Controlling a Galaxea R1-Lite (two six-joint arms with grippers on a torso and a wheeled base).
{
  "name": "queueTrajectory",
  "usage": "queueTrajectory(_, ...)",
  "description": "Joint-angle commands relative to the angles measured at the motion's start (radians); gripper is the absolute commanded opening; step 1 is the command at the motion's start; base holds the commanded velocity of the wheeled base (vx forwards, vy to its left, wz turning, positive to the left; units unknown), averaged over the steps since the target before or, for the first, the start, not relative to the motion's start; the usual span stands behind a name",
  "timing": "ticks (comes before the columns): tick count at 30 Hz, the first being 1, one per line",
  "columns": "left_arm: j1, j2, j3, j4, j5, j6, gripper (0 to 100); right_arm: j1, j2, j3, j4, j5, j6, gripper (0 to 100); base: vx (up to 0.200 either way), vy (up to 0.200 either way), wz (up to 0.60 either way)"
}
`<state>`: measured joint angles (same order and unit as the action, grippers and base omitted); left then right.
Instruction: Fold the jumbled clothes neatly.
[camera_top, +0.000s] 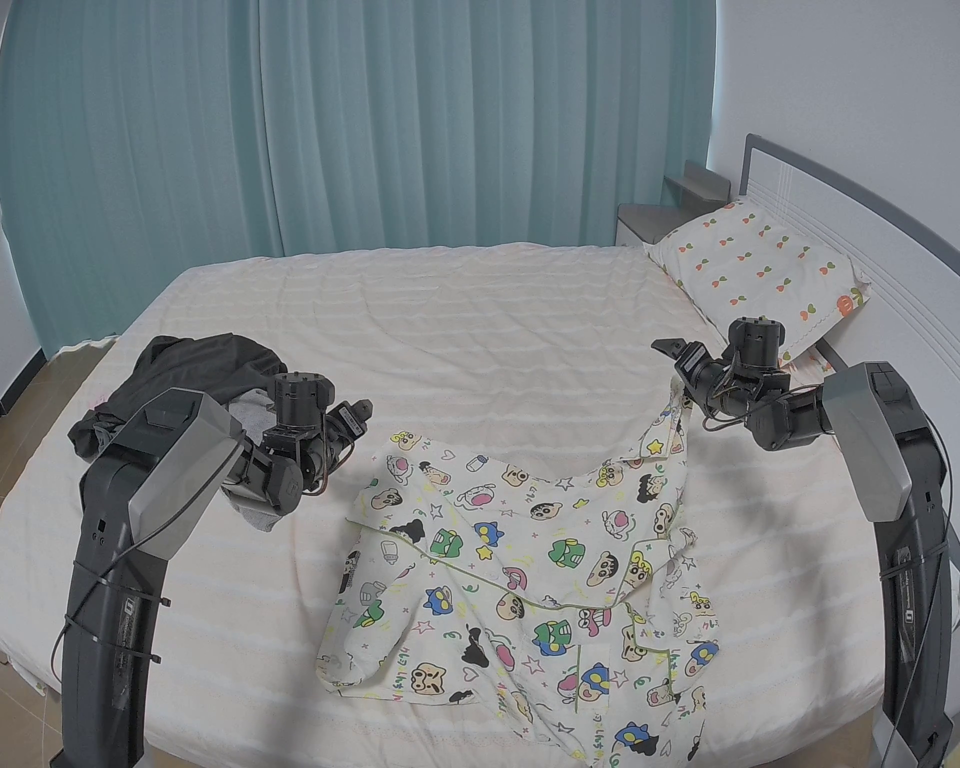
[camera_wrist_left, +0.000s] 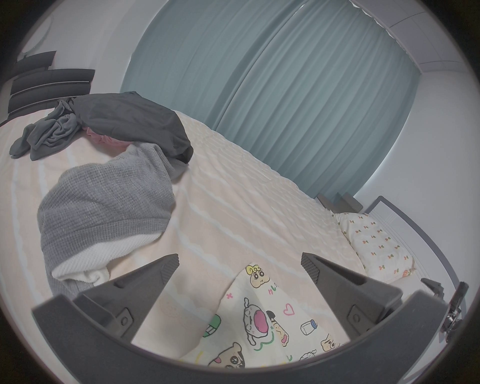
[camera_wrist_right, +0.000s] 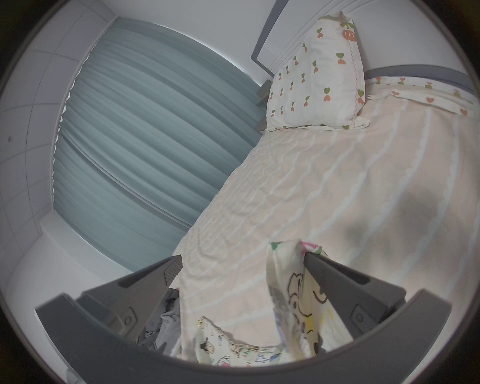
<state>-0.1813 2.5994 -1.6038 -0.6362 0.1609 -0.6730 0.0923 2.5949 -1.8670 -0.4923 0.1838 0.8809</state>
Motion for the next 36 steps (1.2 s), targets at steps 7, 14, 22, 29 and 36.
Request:
queueTrajectory(7, 0.006, -0.093, 0.113, 0.003, -0.009, -0.008, 100, -0.016, 0.074, -0.133, 0.29, -0.07, 0.129, 100, 0.0, 0.0, 0.0)
queueTrajectory(14, 0.005, -0.14, 0.18, 0.0, -0.021, -0.01, 100, -0.025, 0.097, -0.133, 0.469, -0.104, 0.133, 100, 0.0, 0.0, 0.0)
queueTrajectory(22, 0.002, -0.194, 0.278, -0.01, -0.06, -0.02, 100, -0.019, 0.113, -0.133, 0.531, -0.181, 0.181, 100, 0.0, 0.0, 0.0)
queueTrajectory(29, 0.002, -0.323, 0.461, -0.082, -0.173, -0.1, 100, 0.007, -0.002, -0.133, 0.617, -0.141, 0.214, 100, 0.0, 0.0, 0.0)
queueTrajectory(36, 0.002, -0.433, 0.68, -0.277, -0.262, -0.102, 100, 0.049, -0.262, -0.087, 0.485, -0.006, 0.056, 100, 0.0, 0.0, 0.0)
